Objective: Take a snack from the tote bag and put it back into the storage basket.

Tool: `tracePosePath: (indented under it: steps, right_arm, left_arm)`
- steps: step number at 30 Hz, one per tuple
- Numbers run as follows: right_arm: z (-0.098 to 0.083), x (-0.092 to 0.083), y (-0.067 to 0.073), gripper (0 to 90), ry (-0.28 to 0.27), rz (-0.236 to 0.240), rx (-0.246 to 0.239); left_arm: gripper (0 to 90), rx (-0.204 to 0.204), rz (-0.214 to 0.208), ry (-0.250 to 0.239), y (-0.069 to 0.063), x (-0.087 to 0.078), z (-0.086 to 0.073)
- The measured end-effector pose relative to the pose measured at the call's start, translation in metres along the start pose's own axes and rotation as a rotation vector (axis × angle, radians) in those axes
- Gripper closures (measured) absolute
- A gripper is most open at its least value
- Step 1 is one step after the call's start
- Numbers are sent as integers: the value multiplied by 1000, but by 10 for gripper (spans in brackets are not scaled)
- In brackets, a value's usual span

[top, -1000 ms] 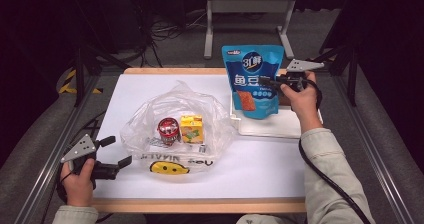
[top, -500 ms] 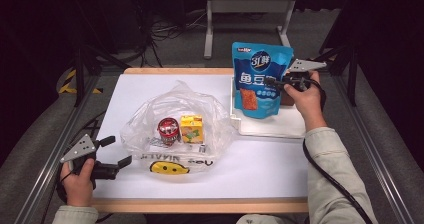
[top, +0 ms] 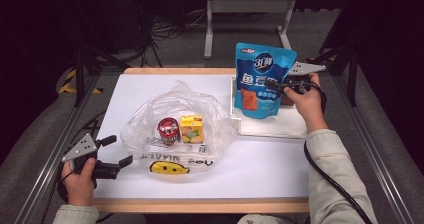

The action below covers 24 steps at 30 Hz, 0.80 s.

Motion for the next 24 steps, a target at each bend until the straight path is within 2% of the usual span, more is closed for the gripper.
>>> tracePosePath:
  steps: [6,8,10,14,15,17,19,24]
  right_arm:
    - [-1,3,2,784,3,2,-9]
    - [1,2,1,728,18,-28,-42]
    - [1,2,1,714,23,-34,-43]
    - [0,-3,0,583,21,-68,-32]
    - [-1,-4,0,555,20,-73,-25]
    - [-1,-4,0,536,19,-76,-19]
    - [-1,-5,1,473,16,-91,-12]
    - [-1,-6,7,357,9,-84,13]
  left_arm:
    - [24,-2,-5,1,0,2,1]
    - [24,2,-3,-2,1,1,1]
    - [23,-4,-3,-2,1,1,1]
    - [23,0,-3,-2,1,2,1]
    - [24,-10,-4,-2,1,2,1]
    - [23,-2,-5,-1,1,2,1]
    - [24,3,-6,1,1,3,1]
    - [24,-4,-9,-1,1,4,2]
Point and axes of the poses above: each handheld gripper's, and its own axes: x roughly forward along the jaws, z roughly out of its top, y roughly to its left, the point moved 5 cm from there along x, roughly forward along the jaws, and after that the axes turned 7 degrees about -y, right-handed, at the moved point
